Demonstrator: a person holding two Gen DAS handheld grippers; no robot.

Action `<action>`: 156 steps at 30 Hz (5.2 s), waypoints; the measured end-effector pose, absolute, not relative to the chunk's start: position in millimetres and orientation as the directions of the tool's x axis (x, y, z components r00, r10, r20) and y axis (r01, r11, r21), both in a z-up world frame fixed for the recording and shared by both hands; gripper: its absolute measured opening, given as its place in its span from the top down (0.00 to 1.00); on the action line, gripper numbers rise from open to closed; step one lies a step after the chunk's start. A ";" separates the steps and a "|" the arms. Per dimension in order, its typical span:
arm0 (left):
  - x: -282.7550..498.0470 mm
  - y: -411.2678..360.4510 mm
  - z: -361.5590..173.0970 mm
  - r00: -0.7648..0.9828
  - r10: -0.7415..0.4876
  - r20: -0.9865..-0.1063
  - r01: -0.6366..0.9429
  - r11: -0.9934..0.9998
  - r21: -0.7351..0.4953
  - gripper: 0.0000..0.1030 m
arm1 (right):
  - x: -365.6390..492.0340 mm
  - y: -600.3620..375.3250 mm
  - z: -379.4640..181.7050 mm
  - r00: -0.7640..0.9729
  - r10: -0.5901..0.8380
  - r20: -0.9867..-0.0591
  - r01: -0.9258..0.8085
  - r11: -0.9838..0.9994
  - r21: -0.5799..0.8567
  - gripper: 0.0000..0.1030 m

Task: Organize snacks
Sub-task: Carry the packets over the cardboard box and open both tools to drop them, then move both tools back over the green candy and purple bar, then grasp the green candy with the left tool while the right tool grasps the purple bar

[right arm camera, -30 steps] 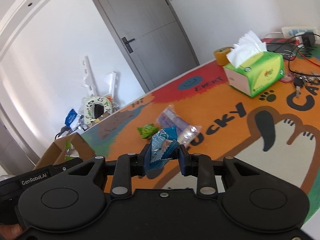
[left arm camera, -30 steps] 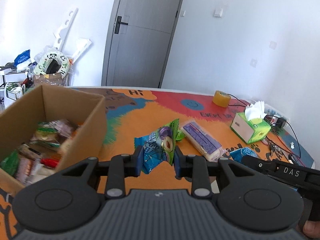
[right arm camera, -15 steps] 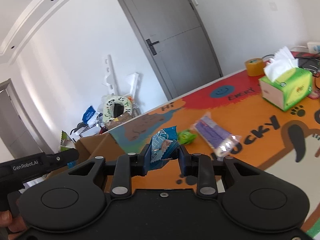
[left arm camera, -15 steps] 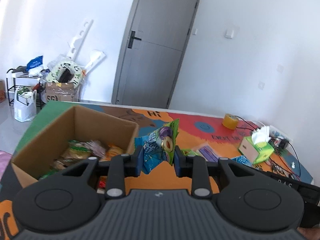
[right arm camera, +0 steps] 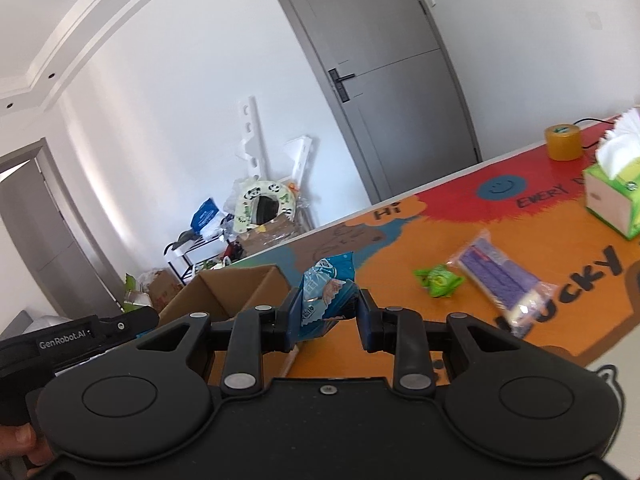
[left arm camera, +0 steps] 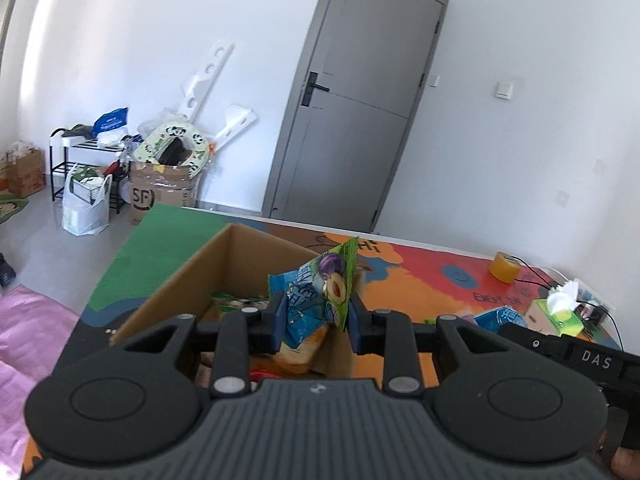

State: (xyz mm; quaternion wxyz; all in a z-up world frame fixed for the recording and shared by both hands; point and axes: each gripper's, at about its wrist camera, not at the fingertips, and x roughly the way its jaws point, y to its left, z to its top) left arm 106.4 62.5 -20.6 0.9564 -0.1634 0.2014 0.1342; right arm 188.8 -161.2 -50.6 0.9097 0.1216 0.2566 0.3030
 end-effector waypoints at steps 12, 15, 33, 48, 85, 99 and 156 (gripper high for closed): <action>115.6 101.9 -36.5 0.860 0.202 -0.468 -0.371 0.878 -0.303 0.68 | 197.1 -107.0 -44.0 0.641 0.649 -0.411 -0.551 0.761 0.343 0.71; 110.6 108.6 -35.7 0.867 0.198 -0.458 -0.371 0.869 -0.327 0.61 | 195.6 -94.3 -40.5 0.627 0.663 -0.408 -0.574 0.748 0.332 0.71; 84.2 145.9 -31.9 0.842 0.283 -0.459 -0.458 0.824 -0.332 0.46 | 181.1 -24.1 -39.5 0.520 0.724 -0.454 -0.668 0.676 0.311 0.69; 96.6 116.8 -34.6 0.845 0.251 -0.472 -0.429 0.845 -0.318 0.14 | 186.0 -93.2 -46.8 0.621 0.636 -0.459 -0.534 0.771 0.346 0.21; 132.8 -10.9 -22.2 0.899 0.081 -0.430 -0.216 0.937 -0.275 0.07 | 184.0 -244.3 -55.9 0.770 0.495 -0.403 -0.330 0.850 0.411 0.00; 167.1 -41.9 -37.6 0.884 0.038 -0.466 -0.176 0.950 -0.257 0.07 | 198.7 -283.1 -75.6 0.792 0.435 -0.428 -0.239 0.866 0.439 0.00; 326.1 -71.1 -99.7 0.757 0.045 -0.651 -0.232 0.951 -0.204 0.23 | 328.9 -259.4 -127.2 0.666 0.423 -0.615 -0.261 0.904 0.339 0.67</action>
